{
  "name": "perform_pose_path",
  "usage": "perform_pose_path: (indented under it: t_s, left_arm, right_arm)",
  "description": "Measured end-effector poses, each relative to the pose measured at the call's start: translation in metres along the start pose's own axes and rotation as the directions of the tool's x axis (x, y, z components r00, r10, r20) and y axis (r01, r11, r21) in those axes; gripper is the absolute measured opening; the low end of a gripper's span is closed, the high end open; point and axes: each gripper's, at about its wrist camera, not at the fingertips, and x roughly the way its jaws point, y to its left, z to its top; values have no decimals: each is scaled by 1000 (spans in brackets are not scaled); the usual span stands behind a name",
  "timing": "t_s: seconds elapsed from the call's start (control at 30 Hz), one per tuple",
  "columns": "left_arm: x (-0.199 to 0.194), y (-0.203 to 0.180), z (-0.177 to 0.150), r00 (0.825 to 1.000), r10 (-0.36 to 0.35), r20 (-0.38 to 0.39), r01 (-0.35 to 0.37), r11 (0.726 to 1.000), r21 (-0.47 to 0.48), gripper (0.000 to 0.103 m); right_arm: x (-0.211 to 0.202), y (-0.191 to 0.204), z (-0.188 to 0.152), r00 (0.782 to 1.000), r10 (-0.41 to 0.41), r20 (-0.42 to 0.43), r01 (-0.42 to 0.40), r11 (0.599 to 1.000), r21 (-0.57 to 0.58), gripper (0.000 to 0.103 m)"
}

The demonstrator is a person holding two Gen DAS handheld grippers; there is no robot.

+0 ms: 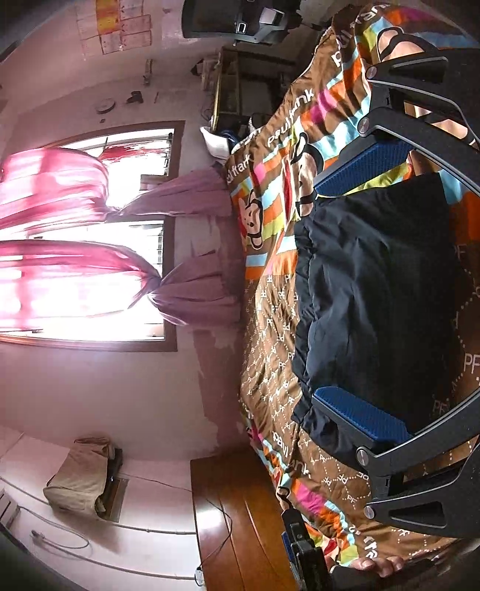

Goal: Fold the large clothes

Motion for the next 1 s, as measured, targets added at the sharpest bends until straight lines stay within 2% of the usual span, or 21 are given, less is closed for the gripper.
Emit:
perform_pose_path:
  t_s: [0.3,0.6,1.0]
  left_arm:
    - [-22,-5,-4,999,12,39,-13,1000,22,103]
    - [-50,-14,-22,997,29,69,-33,997,69,103]
    - [-80,-16,-54,997,41,62,-46,996,75,103]
  right_arm:
    - [-22,9,-4,1000,6,26,-6,1000,-5,102]
    - [-49,19,-18,999,17,39,-17,1000,2,102]
    - [-73,32,-41,999,29,29,-29,999,-19,102]
